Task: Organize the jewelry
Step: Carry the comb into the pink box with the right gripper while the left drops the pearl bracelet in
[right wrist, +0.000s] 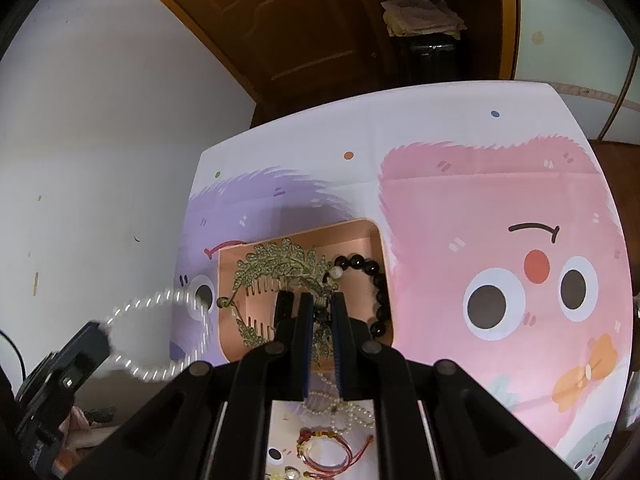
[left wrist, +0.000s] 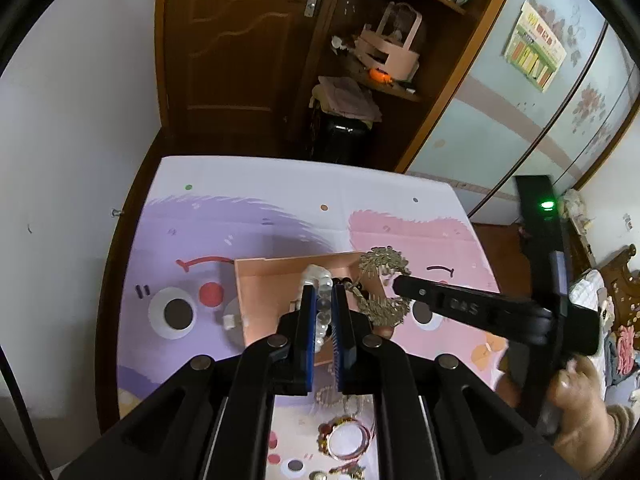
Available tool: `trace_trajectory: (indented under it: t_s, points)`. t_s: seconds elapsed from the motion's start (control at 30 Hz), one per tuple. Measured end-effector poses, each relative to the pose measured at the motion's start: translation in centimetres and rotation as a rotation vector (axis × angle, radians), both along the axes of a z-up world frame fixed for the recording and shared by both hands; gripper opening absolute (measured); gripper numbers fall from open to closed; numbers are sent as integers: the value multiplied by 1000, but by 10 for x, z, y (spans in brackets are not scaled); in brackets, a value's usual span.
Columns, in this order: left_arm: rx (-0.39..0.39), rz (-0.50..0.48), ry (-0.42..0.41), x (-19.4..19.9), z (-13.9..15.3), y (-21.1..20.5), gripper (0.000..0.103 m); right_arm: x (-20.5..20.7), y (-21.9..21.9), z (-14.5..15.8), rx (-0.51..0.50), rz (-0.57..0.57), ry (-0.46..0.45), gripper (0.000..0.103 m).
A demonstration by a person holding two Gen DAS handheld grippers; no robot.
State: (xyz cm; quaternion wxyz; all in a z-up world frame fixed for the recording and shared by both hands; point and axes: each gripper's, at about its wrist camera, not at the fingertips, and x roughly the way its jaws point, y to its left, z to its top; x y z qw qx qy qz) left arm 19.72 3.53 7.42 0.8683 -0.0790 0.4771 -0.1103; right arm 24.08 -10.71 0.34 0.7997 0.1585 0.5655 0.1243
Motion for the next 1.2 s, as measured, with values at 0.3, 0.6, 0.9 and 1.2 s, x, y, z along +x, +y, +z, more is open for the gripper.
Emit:
trace_trajectory:
  t_s: [0.3,0.6,0.9,1.2]
  points:
    - [120,21,109,35,-92,-16,5,5,-10,-5,-21,-12,-4,8]
    - [203,91,146,33,-124,9,57,12,-9,-13,-13,-8,8,8]
    - [149,128,78,-5,-109,19,57,22,5,-35,13,-3,47,8]
    - [116,169,86,-42,-119,20,57,37,14,-70,-11,-29,122,8]
